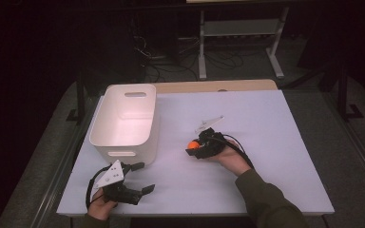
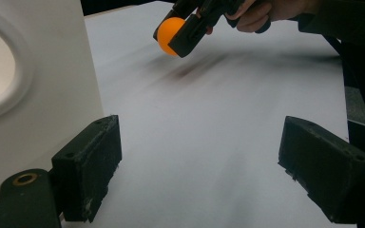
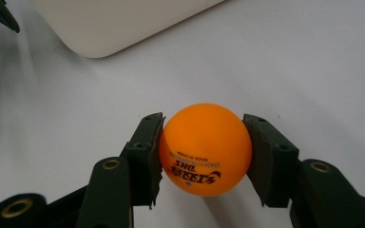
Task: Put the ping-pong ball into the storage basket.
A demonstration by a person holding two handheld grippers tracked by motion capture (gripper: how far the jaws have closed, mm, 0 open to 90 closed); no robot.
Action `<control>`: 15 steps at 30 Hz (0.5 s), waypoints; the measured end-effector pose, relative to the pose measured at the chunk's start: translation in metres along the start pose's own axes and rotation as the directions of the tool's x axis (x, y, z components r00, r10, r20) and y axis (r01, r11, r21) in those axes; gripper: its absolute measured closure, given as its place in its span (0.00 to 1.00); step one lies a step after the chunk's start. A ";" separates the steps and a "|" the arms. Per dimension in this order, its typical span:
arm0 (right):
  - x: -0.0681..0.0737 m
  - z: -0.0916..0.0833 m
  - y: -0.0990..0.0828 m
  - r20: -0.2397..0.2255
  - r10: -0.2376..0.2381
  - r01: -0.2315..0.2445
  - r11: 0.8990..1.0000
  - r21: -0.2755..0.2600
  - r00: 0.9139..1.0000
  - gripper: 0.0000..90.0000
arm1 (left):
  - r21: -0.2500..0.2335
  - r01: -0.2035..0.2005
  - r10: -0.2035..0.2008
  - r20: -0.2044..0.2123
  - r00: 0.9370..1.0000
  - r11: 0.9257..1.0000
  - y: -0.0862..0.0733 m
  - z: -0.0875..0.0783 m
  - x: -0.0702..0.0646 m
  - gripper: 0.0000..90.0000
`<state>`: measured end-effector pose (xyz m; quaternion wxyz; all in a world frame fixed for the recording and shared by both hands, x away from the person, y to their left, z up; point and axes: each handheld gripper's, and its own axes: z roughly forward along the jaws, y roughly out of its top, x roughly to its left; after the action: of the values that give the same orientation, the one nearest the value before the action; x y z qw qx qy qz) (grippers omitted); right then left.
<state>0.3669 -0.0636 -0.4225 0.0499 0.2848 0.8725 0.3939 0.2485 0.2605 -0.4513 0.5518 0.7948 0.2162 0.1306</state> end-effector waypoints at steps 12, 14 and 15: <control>0.006 -0.007 0.007 -0.027 -0.011 0.011 1.000 -0.008 1.000 0.55 | 0.000 0.000 0.000 0.000 1.000 1.000 0.000 0.000 0.000 0.16; 0.007 -0.008 0.008 -0.029 -0.012 0.012 1.000 -0.008 1.000 0.55 | 0.000 0.000 0.000 0.000 1.000 1.000 0.000 0.000 0.000 0.16; 0.008 -0.009 0.009 -0.030 -0.013 0.013 1.000 -0.008 0.999 0.55 | 0.000 -0.001 0.001 -0.001 1.000 1.000 0.000 0.000 0.000 0.16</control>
<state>0.3615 -0.0607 -0.4093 0.0402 0.2728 0.8736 0.4011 0.2484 0.2605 -0.4513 0.5519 0.7947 0.2161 0.1310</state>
